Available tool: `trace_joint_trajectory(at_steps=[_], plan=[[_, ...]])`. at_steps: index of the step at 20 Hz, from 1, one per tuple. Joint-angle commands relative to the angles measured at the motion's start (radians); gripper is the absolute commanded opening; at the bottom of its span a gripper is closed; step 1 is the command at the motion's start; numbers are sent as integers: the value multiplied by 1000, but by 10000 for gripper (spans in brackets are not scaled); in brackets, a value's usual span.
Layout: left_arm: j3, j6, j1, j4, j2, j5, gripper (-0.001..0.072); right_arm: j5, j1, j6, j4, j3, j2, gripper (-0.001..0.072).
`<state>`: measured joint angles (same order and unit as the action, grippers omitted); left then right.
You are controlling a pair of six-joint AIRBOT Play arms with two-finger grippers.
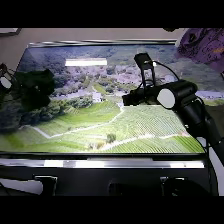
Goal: Fold the clothes and pants, and hang the long-sleeved shirts on hangers.
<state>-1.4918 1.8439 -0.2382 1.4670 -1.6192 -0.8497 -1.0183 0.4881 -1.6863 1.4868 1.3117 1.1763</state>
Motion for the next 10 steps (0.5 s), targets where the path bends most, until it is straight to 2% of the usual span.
trace_joint_trajectory(at_steps=[1, 5, 10], plan=[[48, -97, 120, -192, 146, -159, 15, 0, 1, 0, 0, 1, 0, 33], [109, -100, 377, -328, 233, -203, 16, 0, 1, 0, 0, 1, 0, 33], [109, 45, 707, -342, 211, -131, 17, 0, 1, 0, 0, 1, 0, 33]])
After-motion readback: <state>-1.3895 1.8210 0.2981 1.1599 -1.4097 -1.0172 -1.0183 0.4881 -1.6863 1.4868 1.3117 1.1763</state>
